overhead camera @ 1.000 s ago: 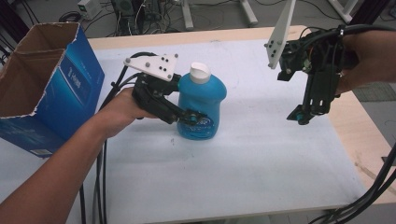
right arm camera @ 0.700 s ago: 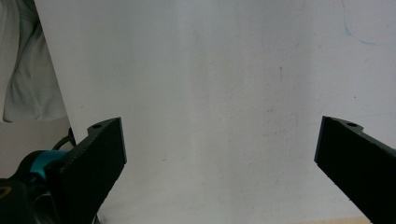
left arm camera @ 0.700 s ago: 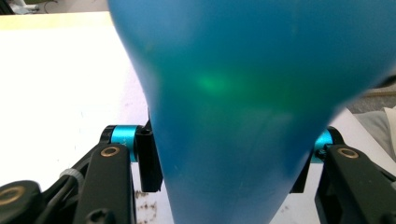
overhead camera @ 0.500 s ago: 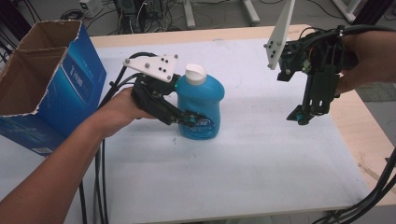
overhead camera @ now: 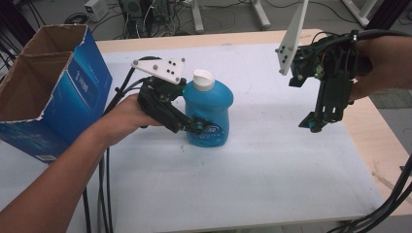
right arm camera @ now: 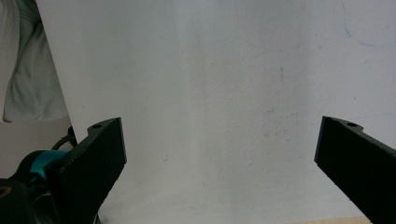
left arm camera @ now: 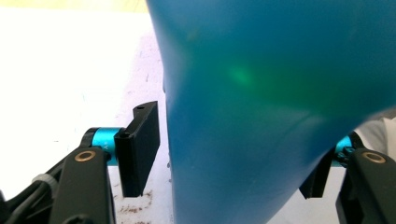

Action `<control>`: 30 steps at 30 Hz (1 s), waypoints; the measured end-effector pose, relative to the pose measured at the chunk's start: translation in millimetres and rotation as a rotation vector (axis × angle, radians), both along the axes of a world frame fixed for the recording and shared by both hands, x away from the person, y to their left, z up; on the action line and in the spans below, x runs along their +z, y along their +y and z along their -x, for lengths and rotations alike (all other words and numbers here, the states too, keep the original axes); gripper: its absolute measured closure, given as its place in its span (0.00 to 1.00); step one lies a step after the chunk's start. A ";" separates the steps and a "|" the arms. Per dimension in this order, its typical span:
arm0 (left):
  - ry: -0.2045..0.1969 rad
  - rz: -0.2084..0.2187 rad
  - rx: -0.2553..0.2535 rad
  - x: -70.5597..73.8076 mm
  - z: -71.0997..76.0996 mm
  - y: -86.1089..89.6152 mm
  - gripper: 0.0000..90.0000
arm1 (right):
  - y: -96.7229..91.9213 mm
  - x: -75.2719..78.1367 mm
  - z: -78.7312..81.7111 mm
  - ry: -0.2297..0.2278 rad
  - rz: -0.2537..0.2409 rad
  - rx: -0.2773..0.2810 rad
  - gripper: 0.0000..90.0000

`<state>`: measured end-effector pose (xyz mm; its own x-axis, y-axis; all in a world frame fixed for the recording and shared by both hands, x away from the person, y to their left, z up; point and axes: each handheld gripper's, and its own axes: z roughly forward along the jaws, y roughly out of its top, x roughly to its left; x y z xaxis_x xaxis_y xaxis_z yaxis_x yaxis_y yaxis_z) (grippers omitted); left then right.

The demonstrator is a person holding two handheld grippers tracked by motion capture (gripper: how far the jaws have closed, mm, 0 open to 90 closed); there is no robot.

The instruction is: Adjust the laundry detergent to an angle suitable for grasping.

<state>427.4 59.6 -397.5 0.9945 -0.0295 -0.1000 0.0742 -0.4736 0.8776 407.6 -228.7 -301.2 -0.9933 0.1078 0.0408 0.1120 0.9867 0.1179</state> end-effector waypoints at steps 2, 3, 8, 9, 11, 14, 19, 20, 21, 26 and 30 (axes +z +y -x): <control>0.004 0.003 0.017 1.7 0.8 0.4 0.30 | -0.2 -0.1 0.0 0.000 0.000 0.002 0.02; 0.004 0.003 0.017 1.7 0.8 0.4 0.30 | -0.2 -0.1 0.0 0.000 0.000 0.002 0.02; 0.033 -0.008 0.035 3.9 2.9 0.1 0.22 | 0.5 0.3 0.8 -0.004 -0.004 0.005 0.02; 0.033 -0.008 0.035 3.9 2.9 0.1 0.22 | 0.5 0.5 1.3 -0.005 -0.001 0.003 0.02; 0.063 -0.027 0.074 6.1 5.4 -1.2 0.22 | -0.1 0.5 1.6 -0.005 0.004 0.002 0.02; 0.053 -0.046 0.074 8.3 7.4 -1.0 0.22 | -0.8 0.5 1.8 -0.006 0.005 -0.005 0.02; 0.039 -0.057 0.073 10.5 7.8 -0.5 0.22 | -0.1 1.1 2.4 -0.008 0.001 0.000 0.02; 0.046 -0.057 0.067 11.1 7.5 -0.4 0.22 | 0.1 1.4 2.8 -0.010 0.002 -0.002 0.02; 0.030 -0.047 0.030 13.0 8.9 -0.1 0.22 | 0.1 1.5 2.9 -0.009 0.001 -0.003 0.02; 0.016 -0.061 0.062 15.0 10.8 -3.3 0.07 | -0.6 2.1 3.1 -0.012 -0.001 0.002 0.02; 0.022 -0.062 0.074 15.9 12.6 -3.4 0.02 | -0.9 3.1 4.6 -0.015 -0.003 -0.001 0.02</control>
<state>414.8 56.2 -381.6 0.9913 0.0512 -0.1213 0.1302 -0.5197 0.8444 403.0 -229.7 -298.1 -0.9937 0.1086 0.0266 0.1111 0.9863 0.1223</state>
